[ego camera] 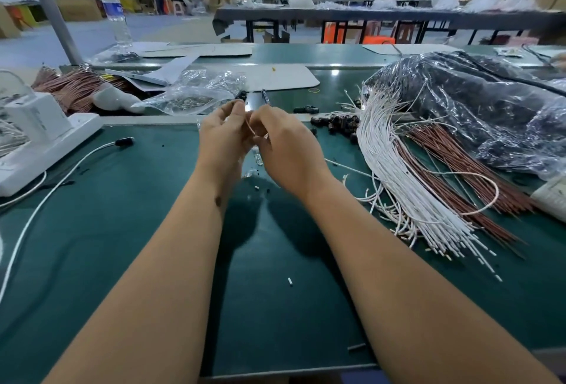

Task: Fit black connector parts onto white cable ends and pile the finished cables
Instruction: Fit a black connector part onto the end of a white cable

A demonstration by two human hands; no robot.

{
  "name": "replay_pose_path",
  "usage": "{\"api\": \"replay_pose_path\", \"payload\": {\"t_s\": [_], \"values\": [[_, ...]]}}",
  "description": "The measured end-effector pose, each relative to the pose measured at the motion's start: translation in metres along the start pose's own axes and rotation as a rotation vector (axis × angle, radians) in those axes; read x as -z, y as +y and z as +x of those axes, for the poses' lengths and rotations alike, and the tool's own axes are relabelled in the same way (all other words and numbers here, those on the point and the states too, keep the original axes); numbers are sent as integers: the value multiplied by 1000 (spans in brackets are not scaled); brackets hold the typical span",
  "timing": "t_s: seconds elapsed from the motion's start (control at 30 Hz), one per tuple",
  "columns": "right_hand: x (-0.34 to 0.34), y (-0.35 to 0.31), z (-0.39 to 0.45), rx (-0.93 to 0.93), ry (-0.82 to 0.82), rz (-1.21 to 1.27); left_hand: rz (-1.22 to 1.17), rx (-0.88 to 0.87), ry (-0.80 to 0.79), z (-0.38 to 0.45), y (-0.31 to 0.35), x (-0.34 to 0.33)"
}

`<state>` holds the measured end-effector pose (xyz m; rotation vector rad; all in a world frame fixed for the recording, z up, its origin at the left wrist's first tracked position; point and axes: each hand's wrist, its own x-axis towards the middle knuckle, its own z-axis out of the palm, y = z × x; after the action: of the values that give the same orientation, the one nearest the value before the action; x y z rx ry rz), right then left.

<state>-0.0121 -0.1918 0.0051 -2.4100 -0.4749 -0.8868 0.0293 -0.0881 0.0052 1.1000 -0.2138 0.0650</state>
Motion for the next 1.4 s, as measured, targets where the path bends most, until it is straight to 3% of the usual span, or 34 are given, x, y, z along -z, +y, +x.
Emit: {"api": "replay_pose_path", "payload": {"t_s": [0.23, 0.37, 0.47, 0.57, 0.67, 0.73, 0.83, 0.93, 1.0, 1.1, 1.17, 1.27, 1.4], "values": [[14, 6, 7, -73, -180, -321, 158, -114, 333, 16, 2, 21], [30, 21, 8, -168, -152, -253, 118, -101, 498, 24, 7, 43], [41, 30, 7, -363, -96, 124, 147, -98, 571, 26, 9, 50], [48, 35, 9, -585, -72, 830, 250, -97, 563, 28, 8, 49], [54, 41, 9, -619, 33, 1483, 395, -129, 502, 25, 4, 45], [54, 44, 7, -582, 97, 1726, 519, -142, 423, 24, 1, 44], [48, 47, 5, -583, 184, 1865, 790, -132, 294, 19, -5, 43], [43, 49, 5, -642, 241, 1716, 1052, -218, 350, 14, -4, 42], [41, 50, 4, -672, 218, 1626, 1041, -320, 353, 11, 1, 40], [36, 45, 3, -632, 75, 1489, 727, -330, 178, 7, 3, 34], [29, 40, 3, -571, -10, 1154, 566, -263, 111, 6, 1, 28], [15, 31, 7, -541, 6, 736, 199, -74, 36, 5, -3, 17], [6, 28, 6, -496, 49, 490, -78, 61, 2, 4, -4, 10]]}}
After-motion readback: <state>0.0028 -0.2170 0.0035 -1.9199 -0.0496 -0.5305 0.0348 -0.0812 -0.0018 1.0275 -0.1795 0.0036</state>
